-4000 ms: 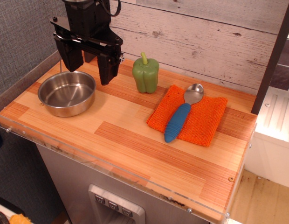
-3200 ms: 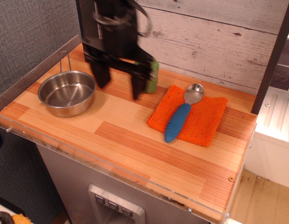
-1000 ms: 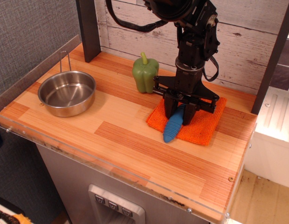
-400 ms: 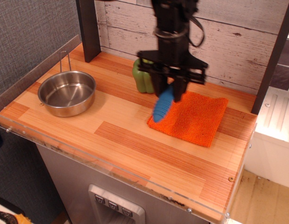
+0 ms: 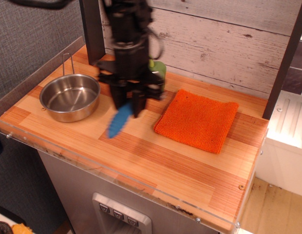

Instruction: Move the blue spoon from the orange dish cloth to the front middle of the table.

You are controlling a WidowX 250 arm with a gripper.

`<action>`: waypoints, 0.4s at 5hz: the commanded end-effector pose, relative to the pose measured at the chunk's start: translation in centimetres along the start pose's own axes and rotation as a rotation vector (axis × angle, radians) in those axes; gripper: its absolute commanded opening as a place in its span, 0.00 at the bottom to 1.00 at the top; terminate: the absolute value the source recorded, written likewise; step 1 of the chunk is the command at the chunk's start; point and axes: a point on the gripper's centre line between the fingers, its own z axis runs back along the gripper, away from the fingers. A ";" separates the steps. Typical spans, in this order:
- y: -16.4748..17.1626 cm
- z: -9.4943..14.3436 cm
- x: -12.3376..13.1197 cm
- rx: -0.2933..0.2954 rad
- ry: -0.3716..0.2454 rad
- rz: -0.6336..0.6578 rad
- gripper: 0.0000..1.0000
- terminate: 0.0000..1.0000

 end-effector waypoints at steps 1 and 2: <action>2.3 0.8 -2.2 0.036 -0.013 -0.013 0.00 0.00; 2.4 -0.2 -1.6 0.048 -0.001 0.002 0.00 0.00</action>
